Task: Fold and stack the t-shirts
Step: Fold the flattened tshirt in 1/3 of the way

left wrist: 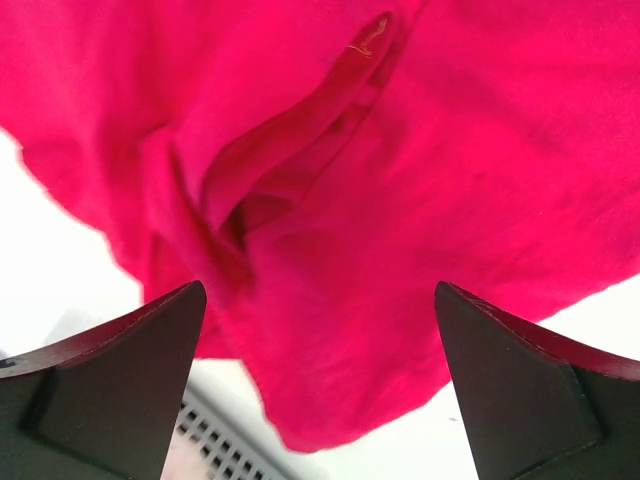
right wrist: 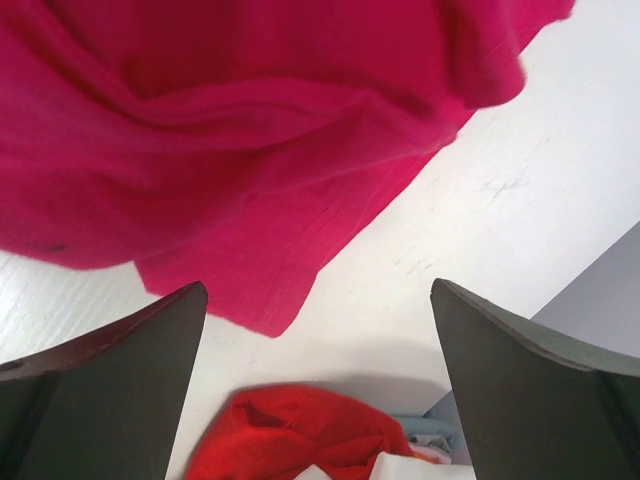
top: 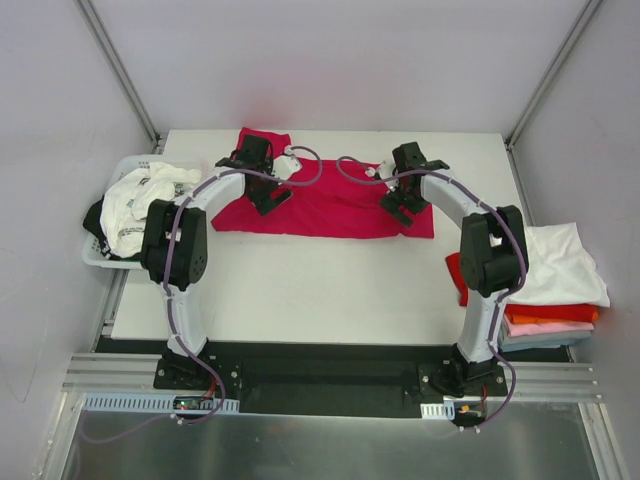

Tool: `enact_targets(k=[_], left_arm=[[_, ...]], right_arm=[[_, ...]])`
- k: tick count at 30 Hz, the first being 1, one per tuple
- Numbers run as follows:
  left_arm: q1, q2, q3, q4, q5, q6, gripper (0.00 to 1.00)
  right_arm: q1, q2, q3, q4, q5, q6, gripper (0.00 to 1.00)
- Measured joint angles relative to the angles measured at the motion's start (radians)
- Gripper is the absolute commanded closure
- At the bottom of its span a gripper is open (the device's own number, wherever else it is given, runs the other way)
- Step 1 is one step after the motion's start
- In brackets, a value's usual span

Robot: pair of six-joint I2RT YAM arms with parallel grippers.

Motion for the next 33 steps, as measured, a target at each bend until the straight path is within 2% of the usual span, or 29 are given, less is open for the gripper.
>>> enact_targets(k=[1,15,33], left_arm=[[0.005,0.016,0.010,-0.010,0.009,-0.008,0.01],[0.058,0.114,0.087,-0.138,0.083,-0.070,0.01],[0.071,0.119,0.087,-0.248,0.109,-0.091,0.01]], right_arm=[[-0.001,0.006,0.012,0.006,-0.002,0.001,0.03],[-0.027,0.135,0.124,-0.014,-0.113,0.034,0.04],[-0.043,0.140,0.135,-0.164,-0.307,0.066,0.03]])
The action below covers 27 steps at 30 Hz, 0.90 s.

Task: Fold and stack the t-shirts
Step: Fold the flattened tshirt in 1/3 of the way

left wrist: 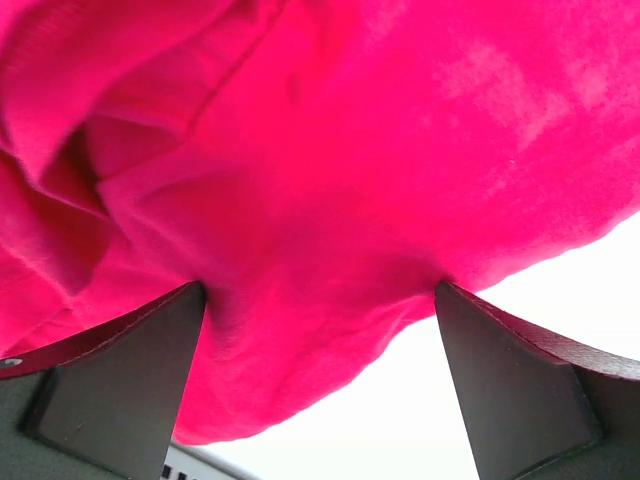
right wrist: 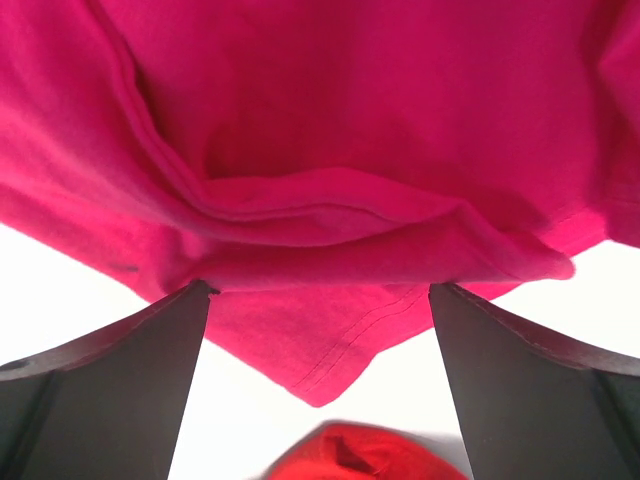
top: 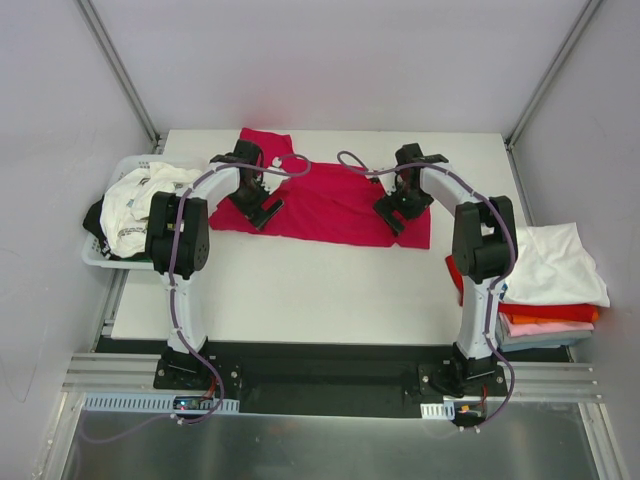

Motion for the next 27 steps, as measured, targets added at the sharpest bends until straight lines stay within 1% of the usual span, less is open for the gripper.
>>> enact_targets(k=[8,16,27], left_arm=[[0.000,-0.001,-0.042,-0.025,0.023,-0.004,0.01],[0.000,-0.003,-0.041,-0.027,0.022,-0.009,0.01],[0.000,0.050,0.052,-0.053,0.022,-0.033,0.01]], right_arm=[[-0.008,0.000,-0.001,-0.080,-0.041,-0.012,0.03],[-0.010,0.000,-0.006,-0.132,-0.077,-0.032,0.03],[-0.013,0.000,0.004,-0.149,-0.085,-0.044,0.03]])
